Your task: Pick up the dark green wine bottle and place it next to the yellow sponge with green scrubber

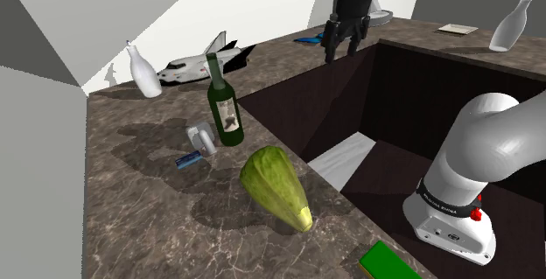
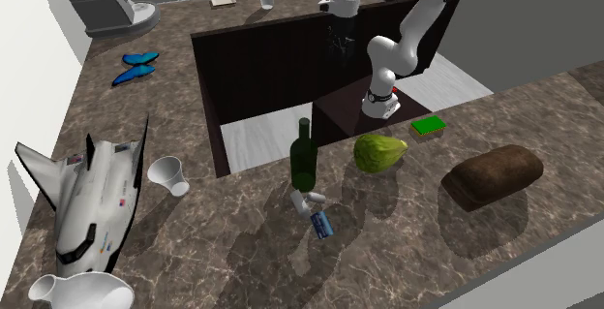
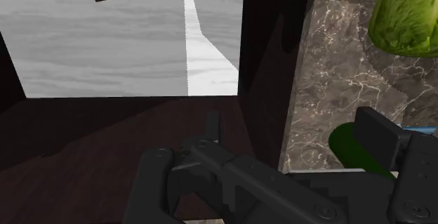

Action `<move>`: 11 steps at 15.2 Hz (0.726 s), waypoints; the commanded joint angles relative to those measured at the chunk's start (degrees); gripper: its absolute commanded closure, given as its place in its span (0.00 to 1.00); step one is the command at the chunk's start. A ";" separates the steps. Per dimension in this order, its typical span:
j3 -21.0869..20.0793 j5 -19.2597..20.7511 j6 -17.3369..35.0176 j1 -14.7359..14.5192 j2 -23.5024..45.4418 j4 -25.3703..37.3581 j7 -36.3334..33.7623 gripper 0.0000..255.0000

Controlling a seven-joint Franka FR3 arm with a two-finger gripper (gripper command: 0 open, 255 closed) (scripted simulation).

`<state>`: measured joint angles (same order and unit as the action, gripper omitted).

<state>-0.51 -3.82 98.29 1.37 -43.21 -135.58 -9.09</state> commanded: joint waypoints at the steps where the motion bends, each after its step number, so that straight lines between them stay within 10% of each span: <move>1: 0.00 0.00 0.00 0.00 0.00 0.00 0.00 0.00; 11: -7.61 -0.56 3.11 -1.84 20.39 17.54 -7.72 0.00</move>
<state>-7.58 -4.60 101.33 -0.43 -25.07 -120.21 -16.23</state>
